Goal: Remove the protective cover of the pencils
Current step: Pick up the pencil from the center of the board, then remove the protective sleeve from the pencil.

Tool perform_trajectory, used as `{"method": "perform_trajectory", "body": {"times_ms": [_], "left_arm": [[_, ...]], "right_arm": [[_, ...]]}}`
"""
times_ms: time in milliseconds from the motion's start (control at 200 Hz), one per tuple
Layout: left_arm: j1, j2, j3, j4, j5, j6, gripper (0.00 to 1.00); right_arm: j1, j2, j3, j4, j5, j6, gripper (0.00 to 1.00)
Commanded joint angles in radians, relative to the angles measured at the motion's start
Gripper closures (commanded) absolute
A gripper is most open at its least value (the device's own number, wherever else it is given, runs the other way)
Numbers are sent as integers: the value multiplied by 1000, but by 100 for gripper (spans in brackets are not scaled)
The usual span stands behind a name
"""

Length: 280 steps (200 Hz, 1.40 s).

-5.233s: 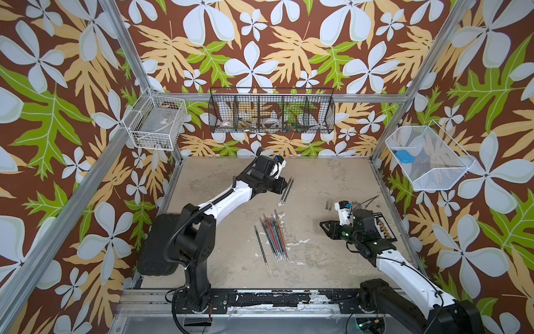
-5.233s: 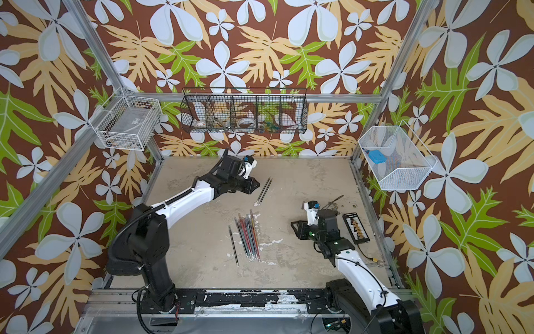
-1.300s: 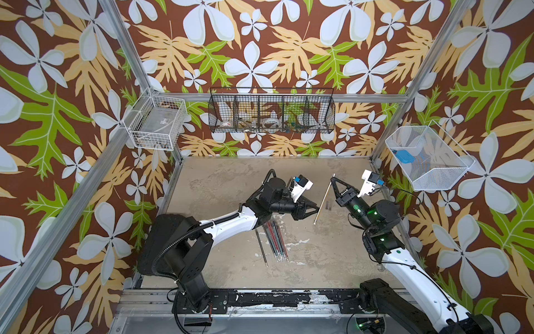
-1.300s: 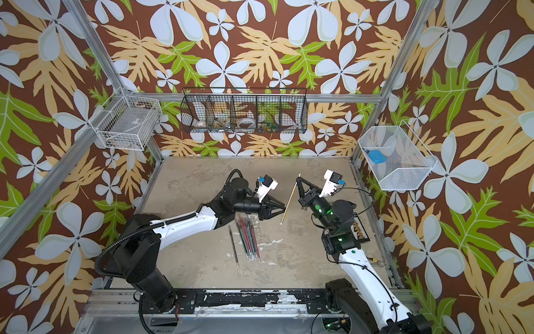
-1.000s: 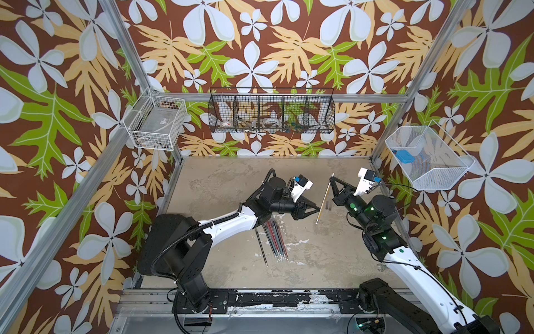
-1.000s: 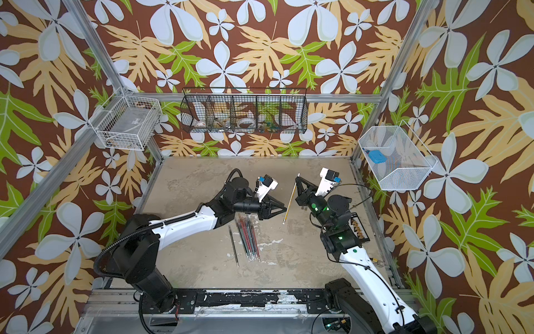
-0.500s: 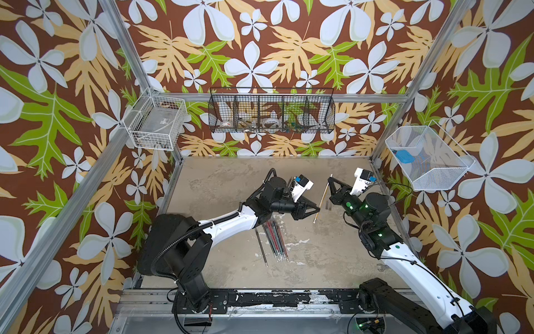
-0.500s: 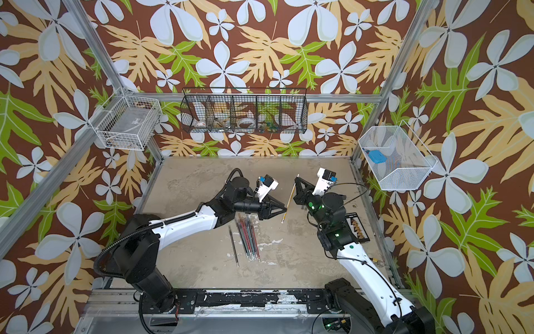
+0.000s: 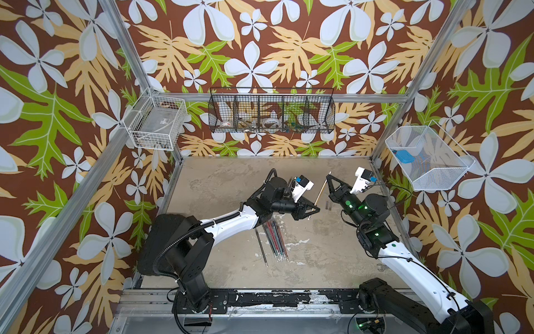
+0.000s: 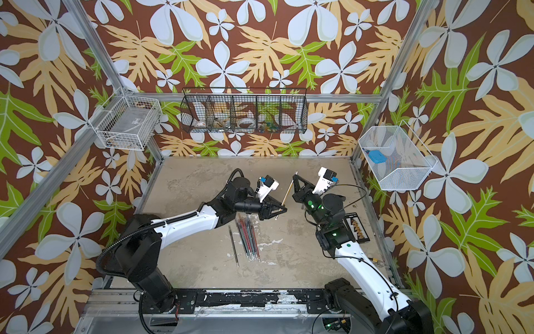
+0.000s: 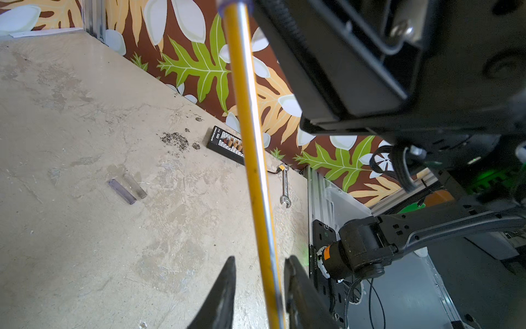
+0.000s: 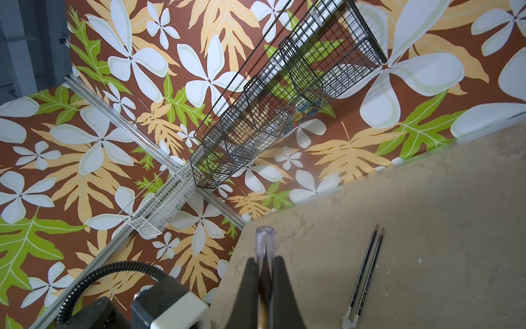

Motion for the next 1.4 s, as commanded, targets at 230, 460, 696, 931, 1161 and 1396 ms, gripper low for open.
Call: {"method": "perform_trajectory", "body": {"times_ms": [230,460,696,931,1161,1396], "left_arm": [[-1,22,36,-25,8,-6,100],[0,50,94,-167,-63,64,100],[-1,172,359,-665,-296,319,100],[-11,172,353,-748,-360,522,100],[-30,83,217,-763,-391,842,100],[-31,87,200,-792,-332,921,100]], "right_arm": [[2,1,-27,80,11,65,100],[2,-6,81,-139,46,-31,88],[-80,-64,166,-516,41,-275,51],[-328,-197,-58,-526,-386,-246,50],[-329,-263,-209,-460,-570,-206,49],[-329,-322,-255,-394,-697,-149,52]]}}
